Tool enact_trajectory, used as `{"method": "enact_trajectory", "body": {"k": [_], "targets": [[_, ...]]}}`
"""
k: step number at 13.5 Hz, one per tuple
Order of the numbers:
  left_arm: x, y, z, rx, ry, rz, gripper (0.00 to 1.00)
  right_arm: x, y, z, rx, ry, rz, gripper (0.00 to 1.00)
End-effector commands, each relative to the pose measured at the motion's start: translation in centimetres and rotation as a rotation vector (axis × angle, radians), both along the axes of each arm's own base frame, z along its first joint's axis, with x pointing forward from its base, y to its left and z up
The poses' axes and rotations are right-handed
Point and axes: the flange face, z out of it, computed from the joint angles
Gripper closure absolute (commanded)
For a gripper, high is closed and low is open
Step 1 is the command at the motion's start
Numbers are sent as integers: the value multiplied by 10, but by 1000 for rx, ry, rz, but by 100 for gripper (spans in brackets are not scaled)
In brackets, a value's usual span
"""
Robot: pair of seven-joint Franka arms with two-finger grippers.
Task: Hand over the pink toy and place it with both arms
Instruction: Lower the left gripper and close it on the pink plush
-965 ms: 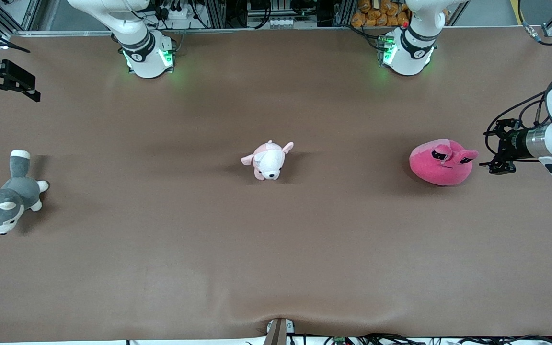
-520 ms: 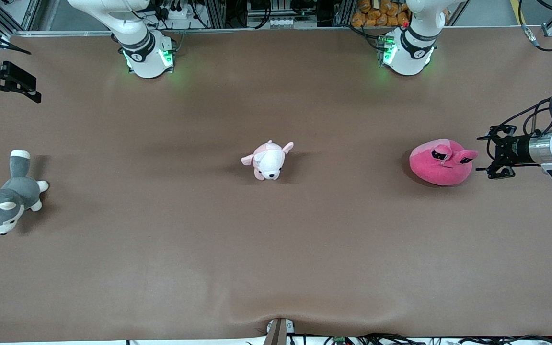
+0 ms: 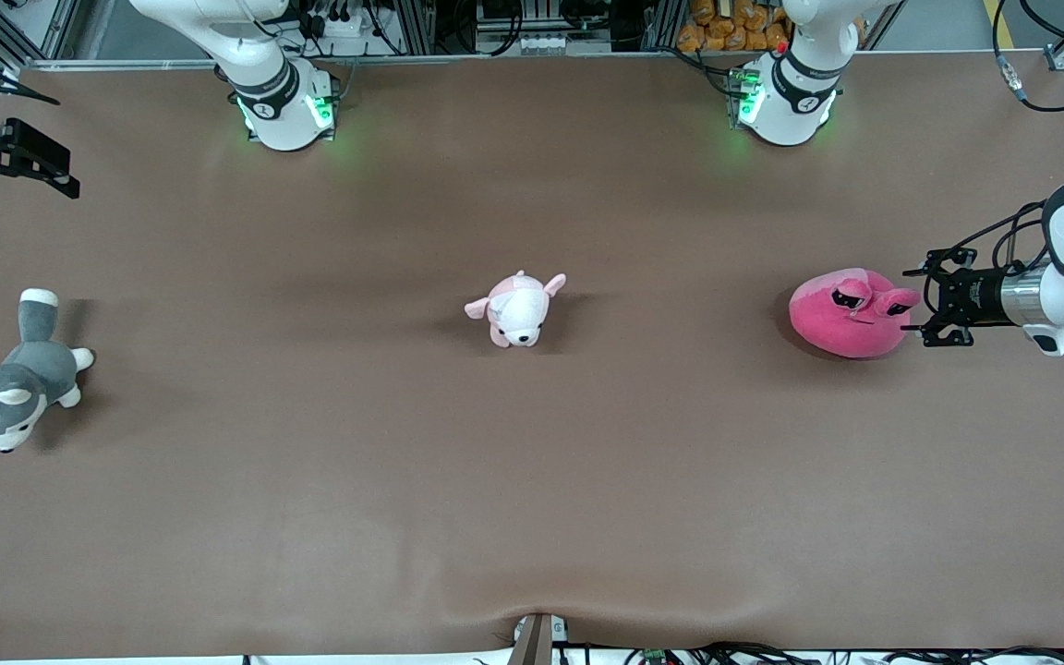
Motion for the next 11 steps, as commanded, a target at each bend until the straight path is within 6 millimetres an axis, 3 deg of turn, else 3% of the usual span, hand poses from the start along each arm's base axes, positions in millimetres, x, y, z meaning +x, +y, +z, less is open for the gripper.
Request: {"method": "enact_trajectory", "body": {"k": [1,5,8,11], "targets": [[5,-4,-4,-35,9,36,8,3,0,1,-9,7,9,0],[6,-9,-12,-40,25,32,10,7,1,-5,-9,16,3,0],[6,-10,-12,-40,25,31,28,7,19,-4,-9,13,31,0],[6,-12,-10,-52,24,39,45,9,42,-7,-17,11,-72,0]]}}
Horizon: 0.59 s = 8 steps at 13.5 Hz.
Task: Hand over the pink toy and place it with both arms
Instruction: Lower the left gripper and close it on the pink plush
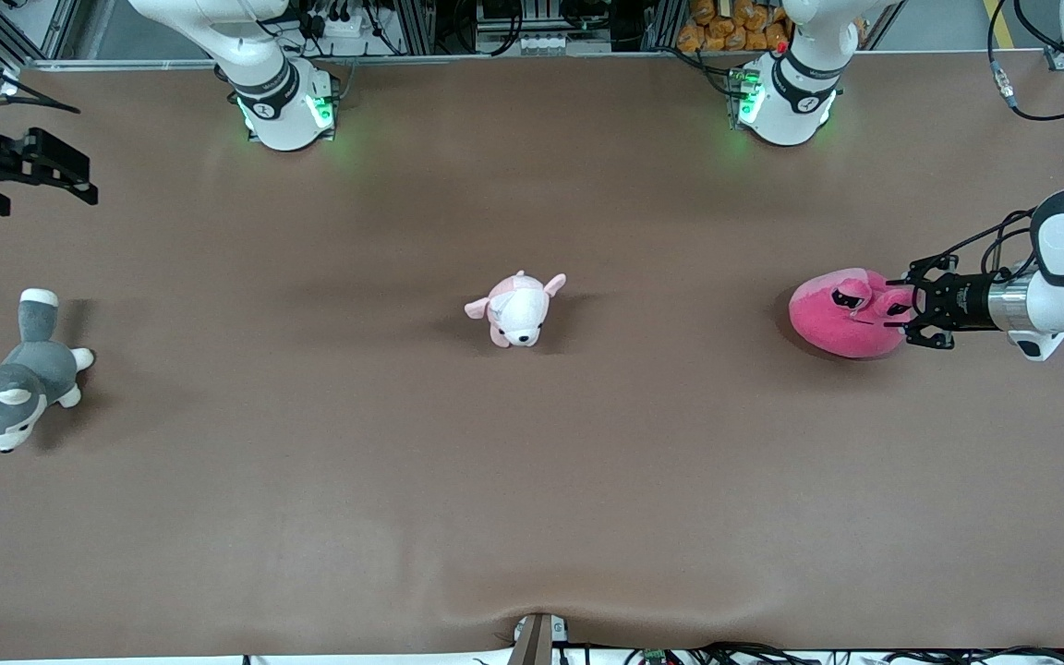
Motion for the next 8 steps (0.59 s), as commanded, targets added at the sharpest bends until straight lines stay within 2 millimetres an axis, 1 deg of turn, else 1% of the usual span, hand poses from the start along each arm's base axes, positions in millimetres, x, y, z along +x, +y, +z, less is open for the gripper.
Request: {"method": "enact_trajectory", "body": {"k": [1,2,3,4,5,6,8], "targets": [[5,-5,5,-21,2,30,55,3,33,1,-17,-3,-119,0],[5,-5,5,-22,1,29,68,3,44,-1,-10,1,-166,0],[6,-5,9,-20,-4,30,81,4,54,-5,13,14,-219,0],[9,-8,16,-21,-10,20,94,6,64,-8,55,34,-282,0],[12,-15,24,-27,-8,1,100,9,72,-11,100,54,-350,0],[15,-24,33,-34,-9,-20,100,13,79,-11,148,68,-423,0],[24,-42,59,-43,-6,-39,100,21,89,-18,203,109,-557,0]]}}
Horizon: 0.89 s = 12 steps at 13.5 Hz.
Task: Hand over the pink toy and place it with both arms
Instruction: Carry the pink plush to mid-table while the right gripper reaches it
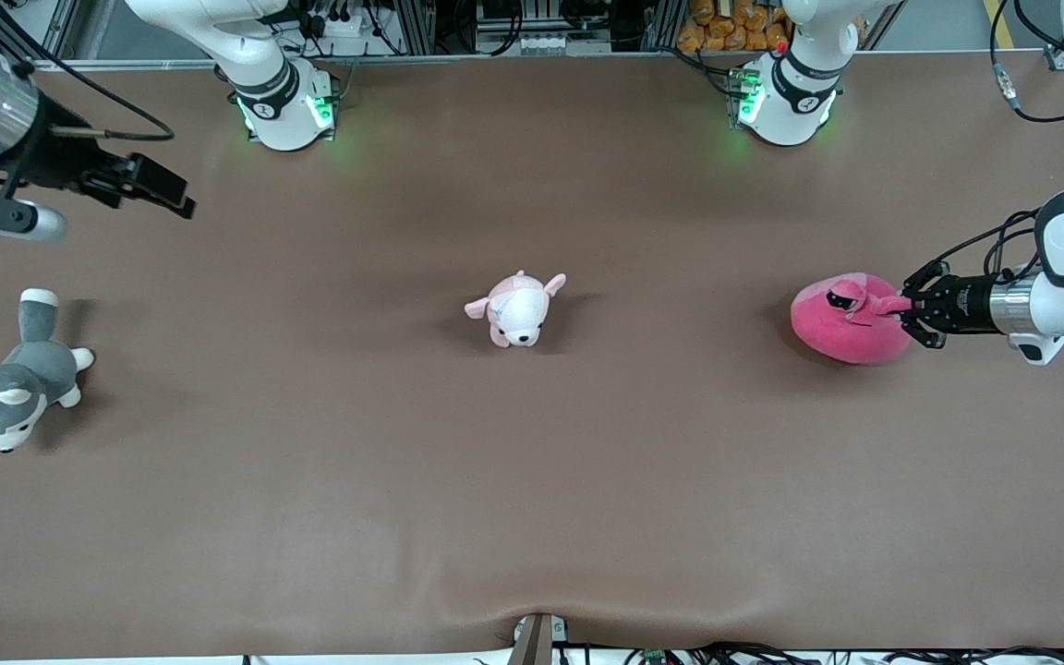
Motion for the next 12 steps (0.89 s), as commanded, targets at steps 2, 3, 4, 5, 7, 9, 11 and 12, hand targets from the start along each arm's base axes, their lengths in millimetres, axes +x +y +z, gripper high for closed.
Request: {"method": "enact_trajectory", "body": {"k": [2,3,4,5,7,9,11,12], "targets": [[20,-39,65,-11,8,28,100,17,17,1,107,38,-221,0],[26,-55,84,-39,19,74,100,20,29,0,147,59,-293,0],[29,-69,98,-55,36,117,100,22,42,-1,193,104,-375,0],[33,-91,110,-68,43,143,100,25,54,-4,237,161,-479,0],[42,-139,138,-128,50,202,100,35,81,-13,294,266,-681,0],[50,-181,156,-142,98,306,100,43,120,-21,323,299,-832,0],[58,-219,174,-129,104,381,100,44,181,-32,354,321,-980,0],[60,-241,176,-140,125,418,100,46,206,-35,379,311,-1027,0]]}}
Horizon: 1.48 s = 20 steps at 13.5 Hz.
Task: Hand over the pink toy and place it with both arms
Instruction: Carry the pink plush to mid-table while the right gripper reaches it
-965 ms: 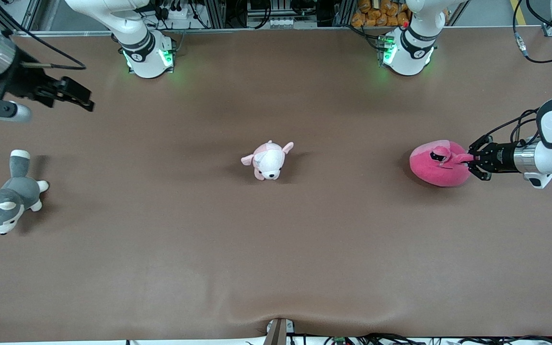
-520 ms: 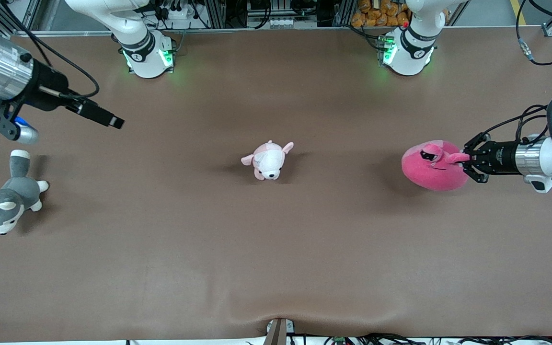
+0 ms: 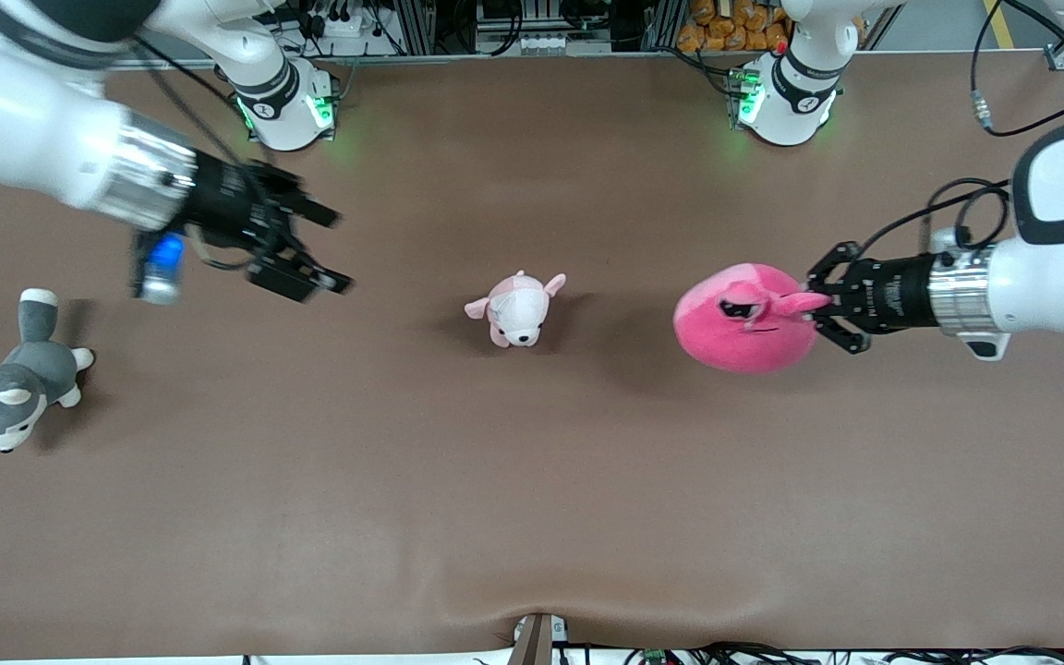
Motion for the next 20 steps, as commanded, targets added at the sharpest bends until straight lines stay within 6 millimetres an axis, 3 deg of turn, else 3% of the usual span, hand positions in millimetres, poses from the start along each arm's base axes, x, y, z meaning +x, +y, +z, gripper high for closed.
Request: {"method": "enact_trajectory", "body": {"k": [1,3,4,6,8,9,11,12,13,14,16,18,20], "targets": [[10,-49,14,-45,43,86,100,10,56,-6,45,34,-144,0],[1,-105,21,-52,3,82,100,12,86,-15,48,56,-192,0],[-1,-127,24,-52,-12,124,100,7,113,-23,0,54,-198,0],[-3,-163,17,-59,-16,183,100,8,135,-40,-73,101,-352,0],[-14,-205,12,-62,-13,216,100,-6,178,-56,-71,54,-335,0],[-18,-219,5,-58,7,232,100,-8,188,-67,-86,55,-327,0],[-24,-232,5,-61,9,224,100,-6,199,-74,-65,68,-387,0],[-26,-236,7,-63,8,220,100,-4,203,-81,-65,72,-414,8],[-28,-241,7,-61,15,224,100,-9,209,-83,-110,27,-387,37],[-29,-243,8,-61,17,225,100,-16,213,-79,-176,-54,-359,55],[-30,-243,9,-61,16,226,100,-20,209,-86,-281,-60,-325,52],[-29,-242,10,-64,18,230,100,-19,198,-80,-311,-47,-325,35],[-29,-242,12,-66,16,230,100,-18,194,-76,-336,-84,-325,39]]}}
